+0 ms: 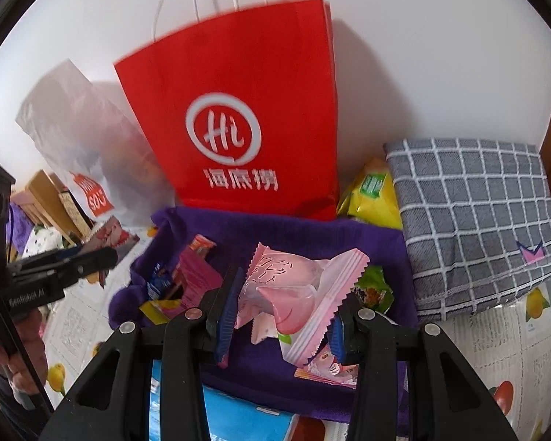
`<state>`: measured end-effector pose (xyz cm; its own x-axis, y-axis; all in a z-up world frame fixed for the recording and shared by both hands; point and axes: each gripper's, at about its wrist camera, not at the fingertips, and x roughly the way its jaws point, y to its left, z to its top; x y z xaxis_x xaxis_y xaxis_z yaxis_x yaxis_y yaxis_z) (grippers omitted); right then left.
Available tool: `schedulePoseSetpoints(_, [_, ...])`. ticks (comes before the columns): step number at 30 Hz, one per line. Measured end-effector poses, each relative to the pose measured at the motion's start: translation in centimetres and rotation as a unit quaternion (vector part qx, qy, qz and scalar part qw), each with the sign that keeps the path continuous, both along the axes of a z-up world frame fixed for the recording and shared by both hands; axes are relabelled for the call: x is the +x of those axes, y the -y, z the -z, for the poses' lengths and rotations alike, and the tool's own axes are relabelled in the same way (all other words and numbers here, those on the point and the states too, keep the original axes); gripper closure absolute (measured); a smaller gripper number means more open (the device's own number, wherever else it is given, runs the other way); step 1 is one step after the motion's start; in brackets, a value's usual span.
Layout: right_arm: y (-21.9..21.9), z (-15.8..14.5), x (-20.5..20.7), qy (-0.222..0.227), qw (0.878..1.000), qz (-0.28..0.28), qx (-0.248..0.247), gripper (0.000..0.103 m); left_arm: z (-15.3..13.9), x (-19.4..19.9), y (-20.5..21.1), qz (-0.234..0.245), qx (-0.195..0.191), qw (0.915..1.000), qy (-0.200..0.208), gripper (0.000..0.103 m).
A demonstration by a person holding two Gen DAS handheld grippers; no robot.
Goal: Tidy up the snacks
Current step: 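Lower both held snacks over the purple towel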
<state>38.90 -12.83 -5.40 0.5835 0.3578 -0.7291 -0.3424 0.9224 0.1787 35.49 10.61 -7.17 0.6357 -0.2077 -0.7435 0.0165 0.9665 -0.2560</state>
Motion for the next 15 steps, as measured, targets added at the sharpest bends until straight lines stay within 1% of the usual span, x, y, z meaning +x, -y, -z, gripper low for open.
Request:
schedulePoseSetpoints(3, [-0.6, 1.4, 0.8, -0.023, 1.0, -0.007, -0.007, 0.062, 1.0, 1.0, -0.1, 0.002, -0.007, 0.9999, -0.011, 0.059])
schedulePoseSetpoints(7, [-1.4, 2.8, 1.3, -0.044, 0.999, -0.017, -0.026, 0.062, 2.1, 2.1, 0.2, 0.004, -0.009, 0.9997, -0.02, 0.059])
schedulePoseSetpoints(10, [-1.9, 3.8, 1.7, -0.056, 0.998, -0.022, -0.036, 0.062, 3.1, 3.0, 0.3, 0.002, -0.019, 0.9993, -0.031, 0.059])
schedulePoseSetpoints(15, [-2.0, 5.0, 2.2, -0.074, 0.996, -0.022, -0.035, 0.062, 4.2, 3.7, 0.6, 0.007, -0.027, 0.9987, -0.042, 0.059])
